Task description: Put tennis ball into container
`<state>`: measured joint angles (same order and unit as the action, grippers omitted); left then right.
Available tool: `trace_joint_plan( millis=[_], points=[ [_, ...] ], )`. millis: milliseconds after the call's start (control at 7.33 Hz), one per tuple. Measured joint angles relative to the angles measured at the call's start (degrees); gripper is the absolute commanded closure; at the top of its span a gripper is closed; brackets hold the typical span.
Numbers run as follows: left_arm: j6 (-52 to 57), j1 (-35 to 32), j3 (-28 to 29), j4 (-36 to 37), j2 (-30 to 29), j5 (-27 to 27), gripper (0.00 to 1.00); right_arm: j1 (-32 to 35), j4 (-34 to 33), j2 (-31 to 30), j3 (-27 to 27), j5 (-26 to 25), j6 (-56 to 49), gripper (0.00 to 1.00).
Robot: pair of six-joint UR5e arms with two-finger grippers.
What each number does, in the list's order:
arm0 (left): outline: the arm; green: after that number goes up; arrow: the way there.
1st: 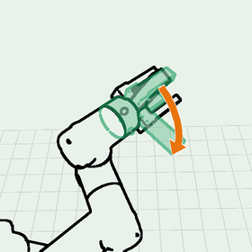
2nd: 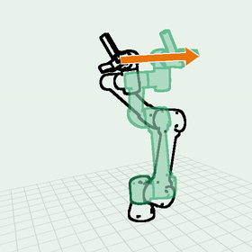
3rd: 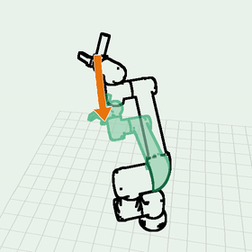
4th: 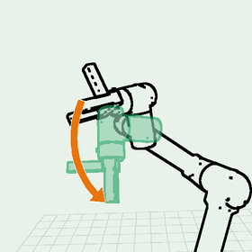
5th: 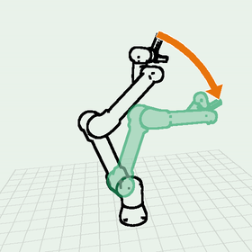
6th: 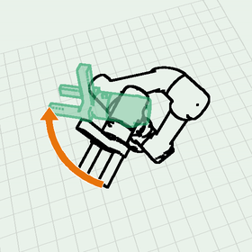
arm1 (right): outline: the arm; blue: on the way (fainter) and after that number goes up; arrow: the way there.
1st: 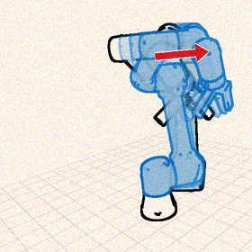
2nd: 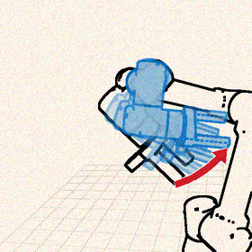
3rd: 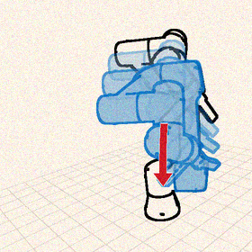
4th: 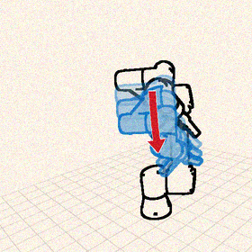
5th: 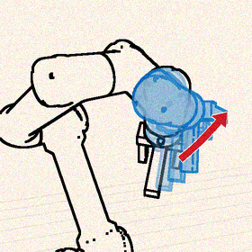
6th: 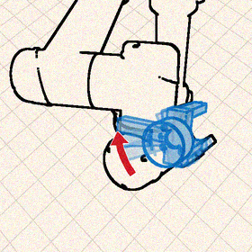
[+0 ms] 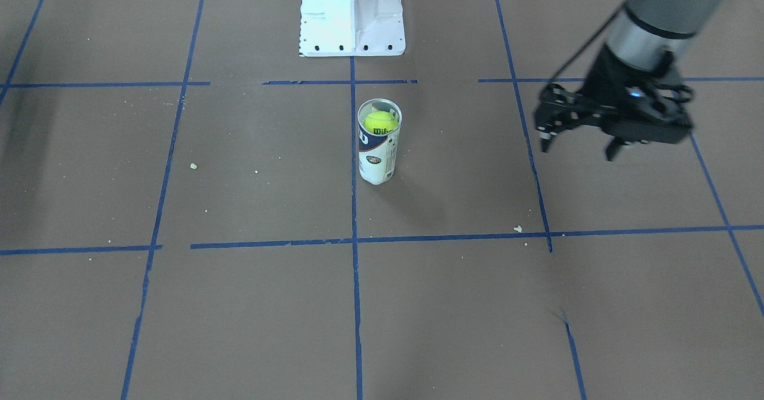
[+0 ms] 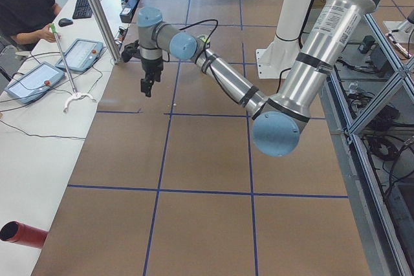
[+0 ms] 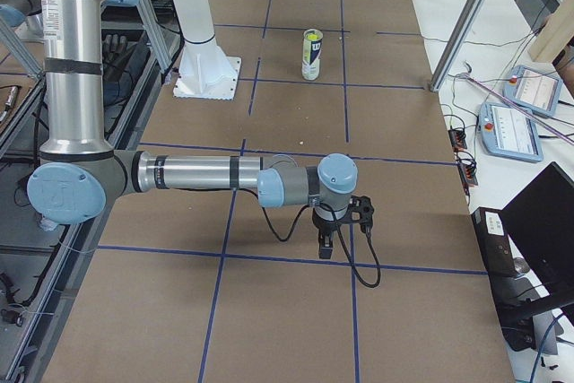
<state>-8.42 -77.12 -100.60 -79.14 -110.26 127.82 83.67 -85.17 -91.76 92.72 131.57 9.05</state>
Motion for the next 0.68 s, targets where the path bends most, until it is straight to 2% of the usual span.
trace_joint_plan(
  millis=[273, 682],
  points=[
    [12.42, -8.12, 4.19, -2.69, 9.77, 1.14, 0.0, 0.0, 0.0, 0.0, 0.0, 0.0, 0.0, 0.0],
    [15.64, -12.51, 14.22, -13.9, 18.12, 5.55, 0.0, 0.0, 0.0, 0.0, 0.0, 0.0, 0.0, 0.0]
  ],
)
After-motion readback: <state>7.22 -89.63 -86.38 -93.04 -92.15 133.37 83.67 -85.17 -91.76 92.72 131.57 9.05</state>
